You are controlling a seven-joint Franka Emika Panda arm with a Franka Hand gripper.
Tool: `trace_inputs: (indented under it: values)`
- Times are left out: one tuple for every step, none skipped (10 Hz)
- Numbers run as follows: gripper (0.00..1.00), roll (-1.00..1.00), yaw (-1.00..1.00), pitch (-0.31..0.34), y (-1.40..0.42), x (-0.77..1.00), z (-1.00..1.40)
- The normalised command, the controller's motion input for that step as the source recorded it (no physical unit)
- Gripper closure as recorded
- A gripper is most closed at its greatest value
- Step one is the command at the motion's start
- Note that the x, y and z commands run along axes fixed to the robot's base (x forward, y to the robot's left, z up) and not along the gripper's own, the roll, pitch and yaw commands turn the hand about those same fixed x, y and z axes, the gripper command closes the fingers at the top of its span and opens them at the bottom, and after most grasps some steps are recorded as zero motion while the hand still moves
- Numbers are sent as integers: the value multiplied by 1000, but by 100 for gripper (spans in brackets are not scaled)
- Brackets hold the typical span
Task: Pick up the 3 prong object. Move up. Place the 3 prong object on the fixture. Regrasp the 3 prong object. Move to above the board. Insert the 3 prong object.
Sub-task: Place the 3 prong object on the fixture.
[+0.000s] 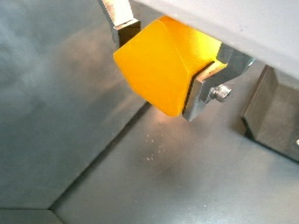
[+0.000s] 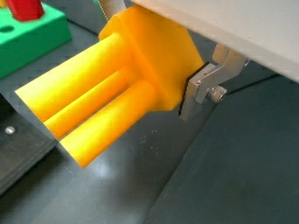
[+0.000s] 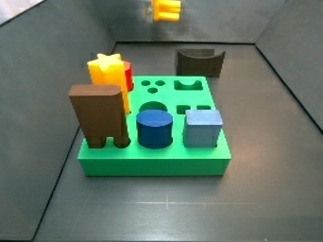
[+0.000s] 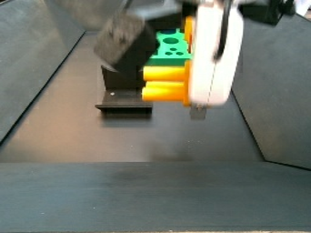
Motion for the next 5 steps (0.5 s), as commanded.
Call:
trace_inputs:
  values:
    - [100,-108,-8,-1,-11,-26,980]
    - [100,-116,-13,0,-11,-24,878]
    - [100,-132,-19,4,-6,-19,675]
    - [100,-142,-21,5,-4,-16,574]
    - [100,-156,-28,17,4,-6,320]
